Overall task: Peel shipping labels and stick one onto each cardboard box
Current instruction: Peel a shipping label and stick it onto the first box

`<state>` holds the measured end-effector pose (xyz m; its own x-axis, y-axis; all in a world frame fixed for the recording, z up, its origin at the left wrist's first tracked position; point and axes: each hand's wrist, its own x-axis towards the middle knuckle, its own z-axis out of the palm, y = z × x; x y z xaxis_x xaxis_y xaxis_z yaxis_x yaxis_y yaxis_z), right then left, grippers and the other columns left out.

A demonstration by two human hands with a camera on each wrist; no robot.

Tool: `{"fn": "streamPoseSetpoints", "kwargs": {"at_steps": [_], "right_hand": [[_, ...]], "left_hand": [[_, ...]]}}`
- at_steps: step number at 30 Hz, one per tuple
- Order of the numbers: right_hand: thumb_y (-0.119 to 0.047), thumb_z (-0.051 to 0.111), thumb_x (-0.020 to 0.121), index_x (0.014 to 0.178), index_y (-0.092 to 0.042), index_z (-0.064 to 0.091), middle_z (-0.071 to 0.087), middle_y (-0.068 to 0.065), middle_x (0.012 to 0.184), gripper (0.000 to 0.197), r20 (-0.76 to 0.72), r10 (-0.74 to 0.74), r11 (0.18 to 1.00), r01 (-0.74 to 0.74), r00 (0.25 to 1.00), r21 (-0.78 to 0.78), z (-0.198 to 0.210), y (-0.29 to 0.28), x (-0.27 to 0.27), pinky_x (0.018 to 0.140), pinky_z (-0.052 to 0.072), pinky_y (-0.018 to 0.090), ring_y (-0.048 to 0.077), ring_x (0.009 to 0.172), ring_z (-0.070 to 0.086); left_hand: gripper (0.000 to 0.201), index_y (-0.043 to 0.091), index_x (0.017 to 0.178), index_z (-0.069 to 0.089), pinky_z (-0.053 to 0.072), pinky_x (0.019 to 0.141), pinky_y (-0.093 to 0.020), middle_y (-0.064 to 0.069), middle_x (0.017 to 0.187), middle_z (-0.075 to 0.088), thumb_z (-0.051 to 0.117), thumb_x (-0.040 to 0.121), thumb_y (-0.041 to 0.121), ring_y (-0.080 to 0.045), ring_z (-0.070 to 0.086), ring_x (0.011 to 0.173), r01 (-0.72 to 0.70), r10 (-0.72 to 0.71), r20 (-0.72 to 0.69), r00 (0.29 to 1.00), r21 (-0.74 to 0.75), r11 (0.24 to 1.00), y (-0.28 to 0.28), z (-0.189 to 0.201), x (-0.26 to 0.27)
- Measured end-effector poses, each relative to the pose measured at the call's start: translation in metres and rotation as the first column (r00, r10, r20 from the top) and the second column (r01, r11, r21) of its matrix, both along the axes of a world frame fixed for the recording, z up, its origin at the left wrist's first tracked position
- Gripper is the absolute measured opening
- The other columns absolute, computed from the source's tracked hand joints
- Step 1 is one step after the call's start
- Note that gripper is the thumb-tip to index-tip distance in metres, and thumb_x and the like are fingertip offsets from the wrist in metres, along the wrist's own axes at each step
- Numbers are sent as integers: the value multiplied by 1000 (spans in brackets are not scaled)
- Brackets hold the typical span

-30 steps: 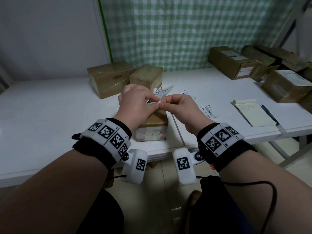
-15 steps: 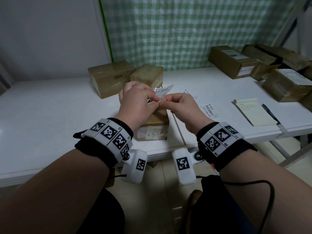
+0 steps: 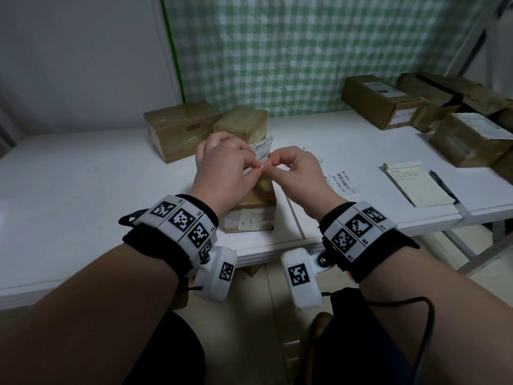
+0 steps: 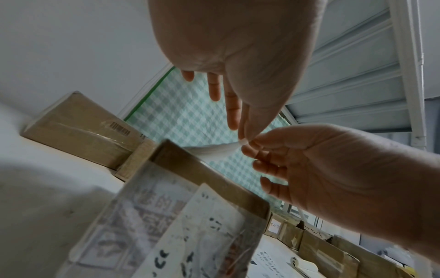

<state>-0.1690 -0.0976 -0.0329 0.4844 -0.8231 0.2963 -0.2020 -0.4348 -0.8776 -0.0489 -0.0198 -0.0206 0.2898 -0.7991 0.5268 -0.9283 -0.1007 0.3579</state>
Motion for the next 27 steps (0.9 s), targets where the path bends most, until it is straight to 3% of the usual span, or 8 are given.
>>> {"fn": "streamPoseSetpoints", "kwargs": {"at_steps": [5, 10, 14, 18, 21, 22, 25, 27], "right_hand": [[-13, 67, 80, 67, -15, 67, 57, -15, 73, 13, -71, -10, 989, 0, 997, -145, 2, -3, 1, 73, 37, 11, 8, 87, 55], [-20, 66, 81, 73, -14, 69, 59, -5, 97, 10, -142, -25, 982, -2, 990, -187, -5, -9, 2, 91, 41, 33, 21, 108, 52], [-18, 65, 81, 72, -12, 68, 57, -4, 98, 11, -130, -25, 978, -3, 991, -209, -5, -8, 3, 87, 41, 30, 26, 109, 51], [-16, 62, 82, 66, -19, 63, 57, -3, 101, 16, -116, -72, 985, 52, 991, -164, -3, -12, -2, 93, 43, 33, 25, 112, 48], [-15, 60, 82, 57, -28, 53, 55, -6, 95, 29, -90, -124, 986, 112, 988, -123, 0, -16, -8, 93, 43, 35, 23, 111, 50], [-16, 59, 82, 57, -27, 54, 56, -6, 92, 28, -88, -150, 983, 139, 985, -120, 1, -18, -10, 92, 44, 35, 23, 108, 52], [-14, 60, 80, 62, -16, 62, 61, -6, 78, 19, -32, -171, 985, 172, 985, 12, 2, -24, -15, 79, 47, 34, 16, 84, 57], [-18, 61, 84, 73, -12, 65, 63, -3, 79, 14, 38, -86, 982, 79, 996, 169, 6, -21, -18, 71, 45, 30, 13, 76, 56]], "left_hand": [[14, 23, 85, 76, 15, 101, -33, 9, 104, 66, 65, 84, 32, -21, 37, 123, 5, -5, 7, 1000, -16, 1000, 0, 2, -2], [16, 22, 84, 76, 16, 102, -34, 9, 105, 66, 64, 84, 32, -21, 37, 122, -1, 1, 11, 1000, -4, 1000, -1, 3, -3], [15, 24, 80, 73, 19, 102, -35, 10, 105, 66, 62, 84, 33, -19, 38, 121, -20, 20, -23, 1000, 21, 1000, -2, 5, -4], [13, 31, 74, 62, 37, 96, -39, 9, 94, 66, 58, 85, 26, -22, 50, 109, -5, 8, -196, 981, 20, 1000, -3, 7, 5], [16, 23, 76, 62, 41, 68, -17, 12, 80, 60, 55, 89, 18, -7, 54, 77, 35, -24, -466, 884, 14, 999, -2, 11, 8], [17, 21, 76, 62, 41, 63, -16, 11, 78, 59, 54, 91, 17, -5, 53, 73, 37, -25, -553, 833, 10, 999, -1, 12, 9], [22, 19, 75, 60, 50, 77, -33, 1, 79, 60, 48, 93, 15, -14, 56, 76, 19, -48, -793, 607, -46, 999, -1, 14, 13], [22, 19, 77, 59, 51, 82, -35, -3, 82, 62, 47, 94, 15, -18, 59, 82, 44, -79, -870, 486, -66, 997, 0, 17, 12]]}}
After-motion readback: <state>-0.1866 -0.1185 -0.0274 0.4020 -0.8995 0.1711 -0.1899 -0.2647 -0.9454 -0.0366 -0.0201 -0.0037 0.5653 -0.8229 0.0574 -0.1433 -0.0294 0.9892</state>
